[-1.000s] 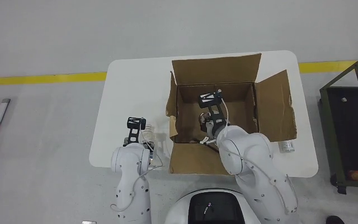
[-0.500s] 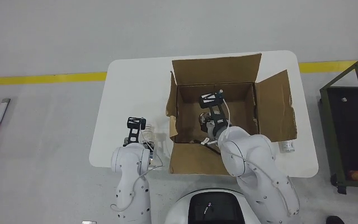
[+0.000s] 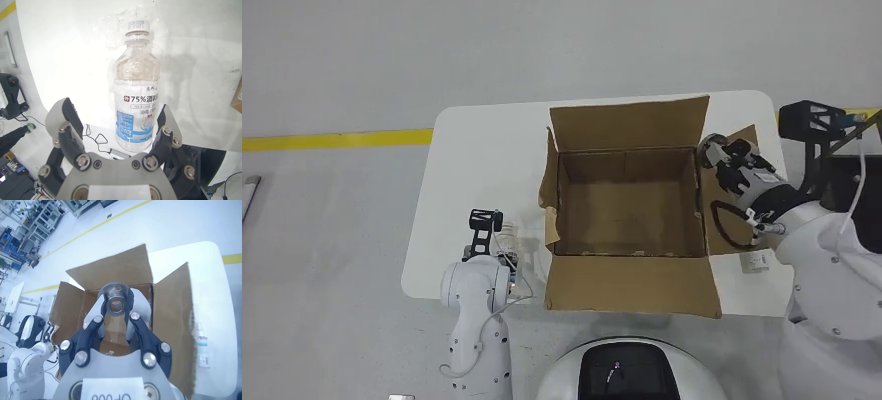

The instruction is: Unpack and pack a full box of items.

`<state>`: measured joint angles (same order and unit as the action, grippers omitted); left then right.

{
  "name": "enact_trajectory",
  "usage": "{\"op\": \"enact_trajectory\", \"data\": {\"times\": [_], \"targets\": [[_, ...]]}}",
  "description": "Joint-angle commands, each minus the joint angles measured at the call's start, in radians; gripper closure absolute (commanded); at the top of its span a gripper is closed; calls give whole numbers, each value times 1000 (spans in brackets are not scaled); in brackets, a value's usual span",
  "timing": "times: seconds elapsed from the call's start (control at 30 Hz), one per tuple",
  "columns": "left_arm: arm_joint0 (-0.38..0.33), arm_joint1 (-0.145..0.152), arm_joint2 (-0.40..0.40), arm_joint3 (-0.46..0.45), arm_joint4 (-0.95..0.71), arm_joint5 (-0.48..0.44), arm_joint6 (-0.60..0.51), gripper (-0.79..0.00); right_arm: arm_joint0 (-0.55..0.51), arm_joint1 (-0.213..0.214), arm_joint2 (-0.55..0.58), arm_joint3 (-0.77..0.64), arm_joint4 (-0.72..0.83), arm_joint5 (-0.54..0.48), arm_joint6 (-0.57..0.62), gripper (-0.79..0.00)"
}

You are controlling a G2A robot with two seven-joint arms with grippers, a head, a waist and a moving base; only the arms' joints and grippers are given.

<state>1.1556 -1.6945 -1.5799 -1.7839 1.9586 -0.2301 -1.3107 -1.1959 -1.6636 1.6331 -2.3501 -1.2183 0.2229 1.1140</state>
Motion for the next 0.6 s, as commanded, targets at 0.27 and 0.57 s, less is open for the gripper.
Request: {"op": "enact_trajectory", "data": {"times": [0.27, 0.57], "targets": [[0, 0, 0, 0, 0, 0, 0, -785, -16, 3, 34, 0, 35, -7, -9, 0], [0, 0, 0, 0, 0, 0, 0, -785, -21, 7, 72, 0, 78, 1, -74, 0]]}}
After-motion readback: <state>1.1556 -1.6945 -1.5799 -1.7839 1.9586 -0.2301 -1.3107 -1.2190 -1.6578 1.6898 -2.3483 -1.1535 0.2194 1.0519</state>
